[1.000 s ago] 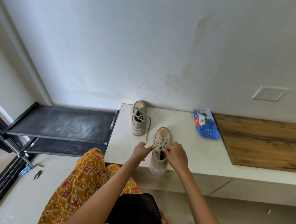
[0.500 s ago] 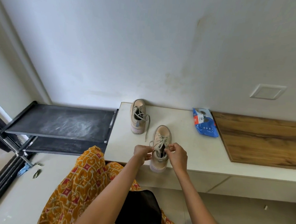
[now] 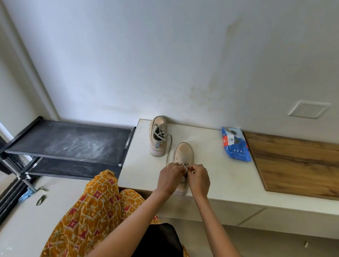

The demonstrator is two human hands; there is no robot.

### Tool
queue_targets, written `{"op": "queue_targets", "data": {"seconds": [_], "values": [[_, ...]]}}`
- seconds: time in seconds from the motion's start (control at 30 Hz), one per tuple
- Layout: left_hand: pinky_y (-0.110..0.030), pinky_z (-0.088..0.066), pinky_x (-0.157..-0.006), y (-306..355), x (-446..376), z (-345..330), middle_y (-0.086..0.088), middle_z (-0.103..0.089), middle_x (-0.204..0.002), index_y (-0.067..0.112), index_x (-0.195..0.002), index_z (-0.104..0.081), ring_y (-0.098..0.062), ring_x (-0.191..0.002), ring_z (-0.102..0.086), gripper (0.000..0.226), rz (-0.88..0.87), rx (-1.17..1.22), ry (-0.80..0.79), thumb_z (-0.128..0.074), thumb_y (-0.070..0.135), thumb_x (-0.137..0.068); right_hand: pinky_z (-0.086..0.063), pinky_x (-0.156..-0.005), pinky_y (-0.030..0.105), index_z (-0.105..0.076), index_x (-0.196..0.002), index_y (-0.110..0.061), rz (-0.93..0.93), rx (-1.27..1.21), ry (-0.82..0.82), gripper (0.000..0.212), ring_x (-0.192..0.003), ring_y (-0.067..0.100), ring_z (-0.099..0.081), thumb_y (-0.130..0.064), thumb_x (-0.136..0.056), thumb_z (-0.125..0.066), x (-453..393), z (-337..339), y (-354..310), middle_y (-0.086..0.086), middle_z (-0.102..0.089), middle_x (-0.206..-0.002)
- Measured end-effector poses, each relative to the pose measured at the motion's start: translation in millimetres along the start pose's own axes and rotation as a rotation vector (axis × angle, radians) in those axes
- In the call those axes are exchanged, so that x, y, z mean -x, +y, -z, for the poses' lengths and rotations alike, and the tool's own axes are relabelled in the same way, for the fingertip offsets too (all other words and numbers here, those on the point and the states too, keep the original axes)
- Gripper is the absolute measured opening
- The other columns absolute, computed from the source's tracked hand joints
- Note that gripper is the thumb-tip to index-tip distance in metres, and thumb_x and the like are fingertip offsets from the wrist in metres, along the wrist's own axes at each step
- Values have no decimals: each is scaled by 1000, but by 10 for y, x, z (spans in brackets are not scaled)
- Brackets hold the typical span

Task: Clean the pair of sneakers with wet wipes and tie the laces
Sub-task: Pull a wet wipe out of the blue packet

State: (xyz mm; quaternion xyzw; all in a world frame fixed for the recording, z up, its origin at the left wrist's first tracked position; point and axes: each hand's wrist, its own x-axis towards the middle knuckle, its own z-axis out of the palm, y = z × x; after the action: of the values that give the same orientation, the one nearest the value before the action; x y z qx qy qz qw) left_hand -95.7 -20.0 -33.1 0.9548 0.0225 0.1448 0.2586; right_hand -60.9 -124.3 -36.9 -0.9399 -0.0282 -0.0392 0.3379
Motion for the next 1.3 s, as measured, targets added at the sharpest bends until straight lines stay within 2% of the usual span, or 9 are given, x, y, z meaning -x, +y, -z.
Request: {"op": "queue_targets", "data": {"seconds": [0.2, 0.33, 0.6, 0.77, 0.9, 1.0, 1.13, 1.23, 1.3], "values": [[-33, -49, -77, -25, -128, 20, -9, -70, -101, 13, -105, -71, -27, -92, -63, 22, 106, 81, -257, -56, 13, -88, -45, -83, 21, -65, -119, -17, 54, -193, -260, 34, -106, 20, -57, -9, -90, -51, 14, 112, 141, 7, -59, -111], [-24, -46, -76, -116, -195, 75, -9, -72, -98, 10, -98, -73, -21, -91, -64, 22, 166, 242, -269, -59, 4, -83, -41, -93, 25, -50, -134, -24, 213, -101, -451, 54, -111, 11, -45, -31, -83, -67, 61, 244, 161, -7, -51, -112], [-20, -40, -73, -163, -104, 37, -10, -64, -97, 10, -96, -74, -20, -89, -57, 19, 206, 346, -229, -60, 6, -84, -55, -74, 33, -75, -96, -20, 189, -138, -171, 15, -84, 16, -67, -25, -83, -70, 11, 179, 96, -1, -74, -90], [-20, -43, -73, -209, -61, 73, -6, -61, -98, 13, -103, -65, -12, -84, -55, 22, 226, 385, -110, -68, 13, -81, -45, -61, 24, -72, -89, -19, 109, -74, -63, 11, -82, 14, -64, -28, -85, -67, -49, 218, 60, -3, -72, -87], [-22, -42, -76, -102, -49, 50, 0, -51, -105, 13, -119, -53, -13, -92, -54, 40, 239, 350, -44, -67, 12, -81, -41, -65, 27, -71, -92, -20, 236, 170, -123, 15, -96, 16, -52, -31, -87, -63, -12, 170, 64, -1, -62, -96], [-34, -49, -82, -23, -75, 12, -5, -49, -110, 12, -118, -63, -21, -92, -57, 31, 136, 201, -123, -61, 16, -86, -46, -73, 32, -69, -108, -18, 277, 262, -241, 23, -103, 21, -49, -22, -94, -52, -67, 192, 53, 6, -60, -104], [-36, -51, -74, -58, -73, 9, -7, -56, -106, 9, -105, -70, -23, -93, -52, 22, -31, -22, -124, -55, 18, -92, -48, -83, 28, -61, -120, -17, 182, 35, -275, 32, -103, 22, -60, -8, -90, -55, -141, 293, 37, 9, -67, -110], [-32, -47, -65, -98, -52, 6, -8, -65, -96, 9, -102, -71, -24, -81, -53, 20, -223, -146, -98, -61, 20, -89, -45, -78, 19, -62, -117, -18, 121, -48, -276, 34, -96, 19, -64, -4, -86, -62, -140, 333, 58, 8, -69, -104], [-31, -44, -64, -65, -40, 10, -11, -67, -92, 7, -103, -66, -25, -77, -55, 19, -201, -127, -69, -62, 18, -88, -44, -75, 18, -62, -113, -17, 150, -21, -276, 31, -94, 19, -64, -5, -85, -63, -122, 304, 56, 6, -69, -104]]}}
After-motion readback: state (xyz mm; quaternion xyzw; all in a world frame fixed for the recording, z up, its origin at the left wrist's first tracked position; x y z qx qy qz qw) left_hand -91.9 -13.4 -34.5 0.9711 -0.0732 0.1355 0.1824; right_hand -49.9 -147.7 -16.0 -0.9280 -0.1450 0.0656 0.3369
